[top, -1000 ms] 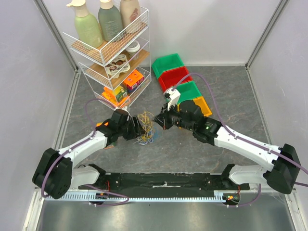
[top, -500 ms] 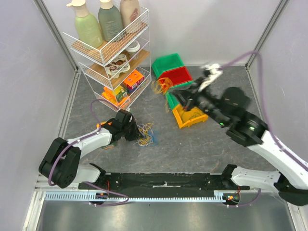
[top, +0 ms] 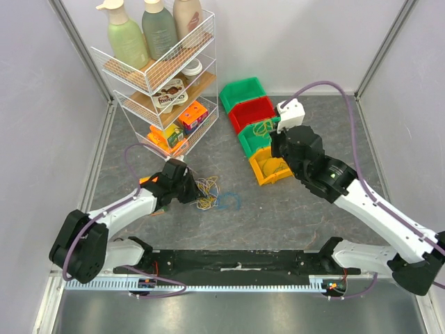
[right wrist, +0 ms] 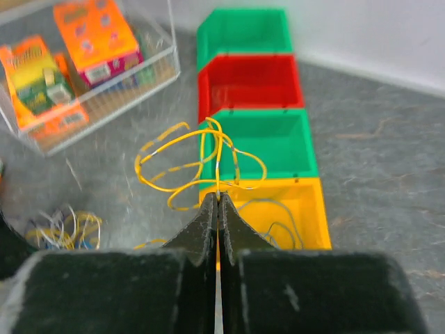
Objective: Untangle the cables
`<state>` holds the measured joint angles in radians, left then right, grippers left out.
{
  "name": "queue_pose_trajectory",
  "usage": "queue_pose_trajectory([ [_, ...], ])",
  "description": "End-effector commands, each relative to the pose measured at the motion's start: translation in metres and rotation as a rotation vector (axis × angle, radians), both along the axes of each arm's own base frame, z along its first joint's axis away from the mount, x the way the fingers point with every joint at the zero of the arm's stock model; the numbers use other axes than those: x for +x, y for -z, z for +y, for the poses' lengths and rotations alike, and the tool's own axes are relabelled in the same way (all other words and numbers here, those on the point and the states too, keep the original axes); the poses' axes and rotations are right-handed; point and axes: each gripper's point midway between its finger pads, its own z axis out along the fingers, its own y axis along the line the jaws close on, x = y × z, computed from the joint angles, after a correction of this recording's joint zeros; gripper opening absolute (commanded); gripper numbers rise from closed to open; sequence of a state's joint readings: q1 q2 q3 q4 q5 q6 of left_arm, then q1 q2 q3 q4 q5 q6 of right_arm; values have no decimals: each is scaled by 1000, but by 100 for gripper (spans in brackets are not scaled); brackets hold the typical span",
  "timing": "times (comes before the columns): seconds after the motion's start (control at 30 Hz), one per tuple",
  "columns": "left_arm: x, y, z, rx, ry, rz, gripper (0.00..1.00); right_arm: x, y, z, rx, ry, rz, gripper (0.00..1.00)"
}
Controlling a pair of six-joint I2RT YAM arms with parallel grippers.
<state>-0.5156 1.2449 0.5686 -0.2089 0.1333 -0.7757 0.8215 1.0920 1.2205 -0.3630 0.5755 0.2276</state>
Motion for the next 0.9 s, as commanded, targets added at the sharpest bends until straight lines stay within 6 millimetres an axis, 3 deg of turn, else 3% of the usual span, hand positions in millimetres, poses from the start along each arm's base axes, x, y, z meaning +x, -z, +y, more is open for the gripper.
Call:
queue_pose_trajectory([
  [0.0,0,-18,-7,-38,71,-53,21,-11,19,35,44,-303,49,0],
  [0.07,-3,-32,-10,-72,96,-86,45,-23,37,51,42,-417,95,0],
  [0.13,-5,-53,-12,-109,109,-156,60,-31,51,55,44,-456,129,0],
  [0.23,-6,-102,-10,-183,115,-329,69,-48,64,63,79,-548,149,0],
  [0.33,-12,-153,-12,-275,152,-511,75,-67,64,76,138,-670,135,0],
  [0.43,-24,-193,-19,-370,220,-622,75,-82,62,87,178,-766,134,0],
  [0.6,-41,-211,-53,-531,407,-528,75,-100,59,100,225,-896,127,0],
  [0.87,-52,-220,-67,-644,485,-508,73,-98,62,100,232,-884,130,0],
])
